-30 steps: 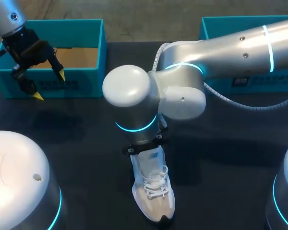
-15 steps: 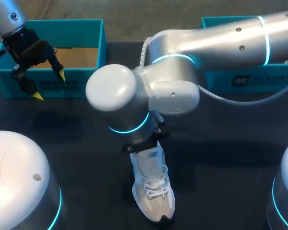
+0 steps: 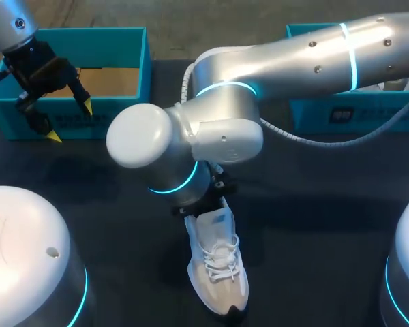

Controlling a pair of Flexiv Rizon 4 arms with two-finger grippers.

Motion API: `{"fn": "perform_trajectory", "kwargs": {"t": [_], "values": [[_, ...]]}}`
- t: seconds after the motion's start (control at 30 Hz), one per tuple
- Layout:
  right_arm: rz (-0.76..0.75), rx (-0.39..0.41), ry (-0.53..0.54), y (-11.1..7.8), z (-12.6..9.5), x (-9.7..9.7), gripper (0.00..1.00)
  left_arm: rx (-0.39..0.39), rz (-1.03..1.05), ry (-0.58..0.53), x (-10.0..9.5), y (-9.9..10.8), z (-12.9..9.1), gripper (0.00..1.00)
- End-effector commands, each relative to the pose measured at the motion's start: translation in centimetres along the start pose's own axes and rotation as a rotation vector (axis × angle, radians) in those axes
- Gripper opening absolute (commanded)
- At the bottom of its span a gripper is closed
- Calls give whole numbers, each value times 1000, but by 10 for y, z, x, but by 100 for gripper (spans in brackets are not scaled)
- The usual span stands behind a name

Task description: Take the shoe out of the shoebox, open the shoe tongue, remove and reinsert the insole, then place the shoe into the shoebox

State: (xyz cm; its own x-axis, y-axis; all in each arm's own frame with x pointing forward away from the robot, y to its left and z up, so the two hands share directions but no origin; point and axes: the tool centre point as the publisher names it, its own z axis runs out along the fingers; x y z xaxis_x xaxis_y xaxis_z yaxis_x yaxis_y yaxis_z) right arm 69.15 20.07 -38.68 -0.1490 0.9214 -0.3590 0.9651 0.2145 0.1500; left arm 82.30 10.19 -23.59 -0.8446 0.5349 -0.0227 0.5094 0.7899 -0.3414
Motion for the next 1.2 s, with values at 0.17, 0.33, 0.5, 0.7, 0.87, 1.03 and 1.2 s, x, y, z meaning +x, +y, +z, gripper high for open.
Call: {"fn": "perform_trajectory", "kwargs": {"t": [0.17,0.33,0.5,0.7,0.87,1.03,1.2], "values": [[475,19,-8,-2,16,13,0,-4,-1,2,0,0,-1,100],[471,-15,45,-3,12,14,0,-4,-1,2,0,0,-1,100],[486,-75,15,-2,-7,6,0,-4,-1,2,0,0,-1,100],[487,-106,-22,4,-16,-2,0,-4,-1,2,0,0,-1,100],[475,-113,-30,11,-12,-1,0,-4,-1,2,0,0,-1,100],[462,-102,-37,16,-3,2,0,-4,-1,2,0,0,-1,100],[465,-74,-69,18,7,3,0,-4,-1,2,0,0,-1,100]]}}
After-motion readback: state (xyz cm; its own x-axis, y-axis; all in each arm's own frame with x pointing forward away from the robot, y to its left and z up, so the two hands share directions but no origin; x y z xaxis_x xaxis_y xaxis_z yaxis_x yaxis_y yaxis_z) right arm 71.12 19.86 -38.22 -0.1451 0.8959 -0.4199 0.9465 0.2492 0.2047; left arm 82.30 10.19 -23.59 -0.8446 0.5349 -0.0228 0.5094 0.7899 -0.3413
